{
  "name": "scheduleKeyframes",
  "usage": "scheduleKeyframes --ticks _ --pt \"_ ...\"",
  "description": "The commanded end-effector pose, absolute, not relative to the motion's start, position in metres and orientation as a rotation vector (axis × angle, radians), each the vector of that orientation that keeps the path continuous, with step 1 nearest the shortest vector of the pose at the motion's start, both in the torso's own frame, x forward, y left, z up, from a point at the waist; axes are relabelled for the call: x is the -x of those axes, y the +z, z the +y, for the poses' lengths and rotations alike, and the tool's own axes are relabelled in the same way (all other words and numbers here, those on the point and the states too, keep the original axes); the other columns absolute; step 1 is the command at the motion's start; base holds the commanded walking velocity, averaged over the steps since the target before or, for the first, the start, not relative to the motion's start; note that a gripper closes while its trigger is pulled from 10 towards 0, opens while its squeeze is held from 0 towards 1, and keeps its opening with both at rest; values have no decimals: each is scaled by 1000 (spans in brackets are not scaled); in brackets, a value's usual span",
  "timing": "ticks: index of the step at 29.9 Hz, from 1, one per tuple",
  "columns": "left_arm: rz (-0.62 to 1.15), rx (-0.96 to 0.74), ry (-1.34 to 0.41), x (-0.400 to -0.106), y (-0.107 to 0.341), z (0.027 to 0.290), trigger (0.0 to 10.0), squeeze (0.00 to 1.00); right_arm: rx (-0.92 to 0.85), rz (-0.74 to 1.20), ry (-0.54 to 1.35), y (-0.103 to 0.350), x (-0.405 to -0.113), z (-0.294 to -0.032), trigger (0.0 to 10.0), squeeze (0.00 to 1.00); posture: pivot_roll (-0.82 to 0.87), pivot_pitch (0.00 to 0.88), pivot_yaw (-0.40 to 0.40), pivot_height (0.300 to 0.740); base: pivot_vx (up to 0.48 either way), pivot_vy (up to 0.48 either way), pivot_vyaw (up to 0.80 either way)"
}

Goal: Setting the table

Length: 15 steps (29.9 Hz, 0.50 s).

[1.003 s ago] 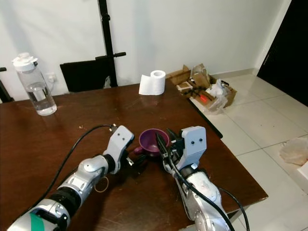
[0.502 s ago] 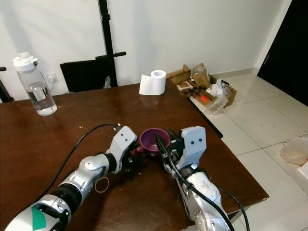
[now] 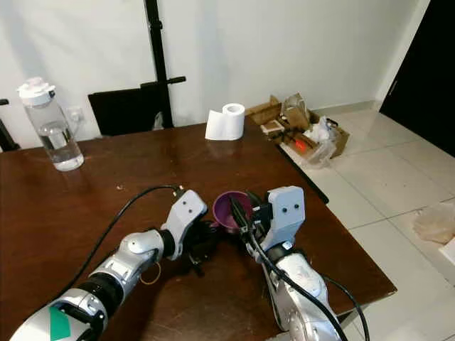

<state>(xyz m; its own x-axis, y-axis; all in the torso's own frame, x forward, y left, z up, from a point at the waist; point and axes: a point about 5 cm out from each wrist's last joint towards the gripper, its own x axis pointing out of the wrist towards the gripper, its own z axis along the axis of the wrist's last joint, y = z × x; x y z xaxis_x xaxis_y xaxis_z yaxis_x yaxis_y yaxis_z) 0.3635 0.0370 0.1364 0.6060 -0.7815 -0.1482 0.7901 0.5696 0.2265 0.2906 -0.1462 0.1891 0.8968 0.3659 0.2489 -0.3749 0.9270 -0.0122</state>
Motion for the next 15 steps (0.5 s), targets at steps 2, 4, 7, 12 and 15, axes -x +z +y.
scheduleKeyframes --ticks 2,4,7,12,15 --pt "24 -268 -940 -361 133 39 0 0 -41 -242 393 189 -290 -144 10000 0 -123 76 92 740 0 0 0" --pt "10 -259 -945 -360 135 41 0 0 -42 -242 392 189 -291 -145 10000 0 -122 76 92 740 0 0 0" --pt "-3 -243 -931 -361 137 44 0 0 -43 -243 391 189 -291 -145 10000 0 -122 77 92 740 0 0 0" --pt "-45 -81 -813 -371 156 61 10000 0 -44 -243 387 189 -291 -145 10000 0 -116 77 93 740 0 0 0" --pt "-67 -18 -794 -371 163 67 10000 0 -46 -244 385 189 -290 -145 10000 0 -112 78 94 740 0 0 0"
